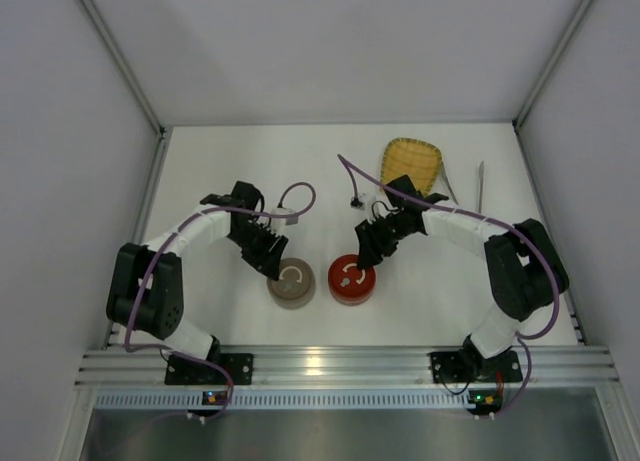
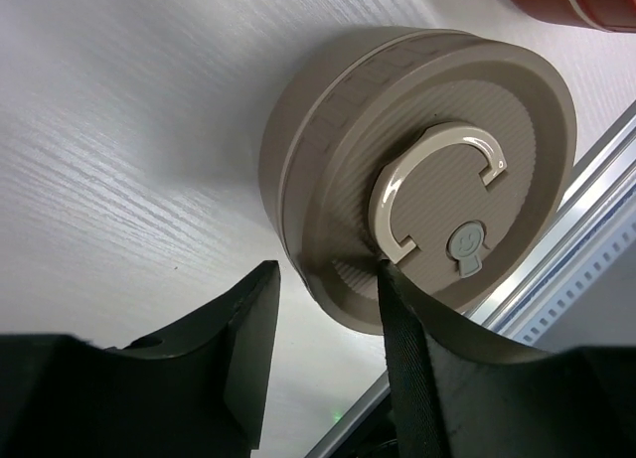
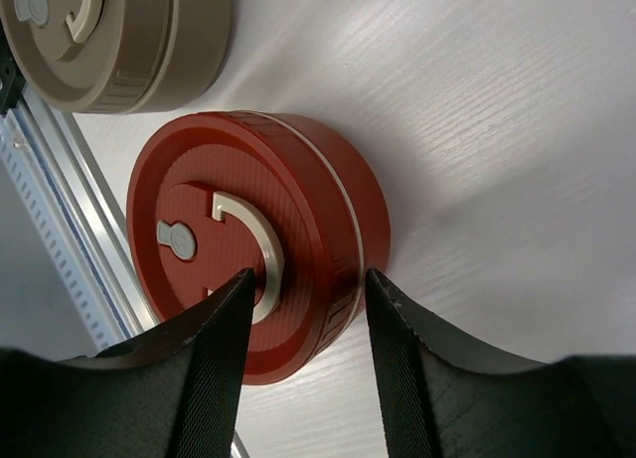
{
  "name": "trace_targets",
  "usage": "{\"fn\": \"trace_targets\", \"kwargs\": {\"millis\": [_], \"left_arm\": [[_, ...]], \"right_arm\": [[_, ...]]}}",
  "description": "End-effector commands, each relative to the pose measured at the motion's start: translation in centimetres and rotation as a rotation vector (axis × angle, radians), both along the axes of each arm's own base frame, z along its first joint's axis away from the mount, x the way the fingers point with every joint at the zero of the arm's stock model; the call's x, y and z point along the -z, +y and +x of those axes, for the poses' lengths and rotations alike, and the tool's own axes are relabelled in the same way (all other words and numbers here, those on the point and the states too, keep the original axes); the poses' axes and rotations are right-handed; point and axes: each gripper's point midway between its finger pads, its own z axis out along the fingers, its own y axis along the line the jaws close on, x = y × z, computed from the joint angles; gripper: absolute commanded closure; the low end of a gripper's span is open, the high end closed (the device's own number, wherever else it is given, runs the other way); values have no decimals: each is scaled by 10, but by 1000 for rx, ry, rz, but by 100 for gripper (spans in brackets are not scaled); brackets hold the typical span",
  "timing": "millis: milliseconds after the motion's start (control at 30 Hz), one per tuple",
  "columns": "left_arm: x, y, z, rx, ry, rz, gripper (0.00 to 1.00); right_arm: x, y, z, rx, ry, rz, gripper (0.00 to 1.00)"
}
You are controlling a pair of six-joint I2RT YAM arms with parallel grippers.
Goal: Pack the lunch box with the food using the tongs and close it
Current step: Move the packing box to the center of the board, then reset both arms
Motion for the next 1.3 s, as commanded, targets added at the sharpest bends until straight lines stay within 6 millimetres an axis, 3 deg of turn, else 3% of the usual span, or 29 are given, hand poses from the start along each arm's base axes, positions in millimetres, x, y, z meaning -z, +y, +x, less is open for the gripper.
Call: {"fn": "trace_targets", "kwargs": {"millis": [0, 100, 133, 267, 333, 467, 533, 600, 633, 733, 800, 933, 1033, 1133, 1267], "left_arm": [[-2, -7, 9, 18, -36, -22, 50], [-10, -10, 9, 21, -54, -43, 32], [-14, -11, 10, 20, -66, -48, 22], [-52, -16, 17, 19, -164, -102, 2], [-78, -23, 24, 23, -221, -144, 2], [-135, -26, 32, 2, -359, -199, 2], [-152, -25, 38, -51, -410, -205, 2], [-171, -12, 59, -175, -529, -156, 2], [-174, -5, 65, -258, -537, -139, 2], [-179, 15, 80, -376, -584, -122, 2], [-173, 26, 87, -436, -583, -103, 2], [-146, 61, 102, -561, -537, -54, 2], [-121, 85, 109, -627, -489, -43, 2], [-102, 106, 110, -680, -467, -22, 2], [-99, 114, 114, -695, -476, -42, 2]], "right_arm": [[-1, 4, -3, -18, -28, 6, 52], [-15, 6, -3, -35, -51, 42, 39], [-21, 6, -1, -35, -59, 54, 32], [-62, 1, 10, -27, -122, 136, 13], [-87, -3, 14, -22, -182, 168, 1], [-142, -18, 31, 22, -327, 219, 1], [-164, -27, 35, 59, -392, 235, 1], [-178, -43, 41, 132, -442, 232, 1], [-180, -57, 52, 197, -475, 206, 1], [-168, -89, 60, 331, -476, 149, 1], [-162, -107, 62, 387, -468, 128, 1], [-126, -160, 67, 551, -411, 67, 1], [-105, -179, 67, 591, -407, 23, 1], [-93, -183, 65, 601, -388, -2, 1], [-94, -183, 67, 620, -383, 1, 1]]}}
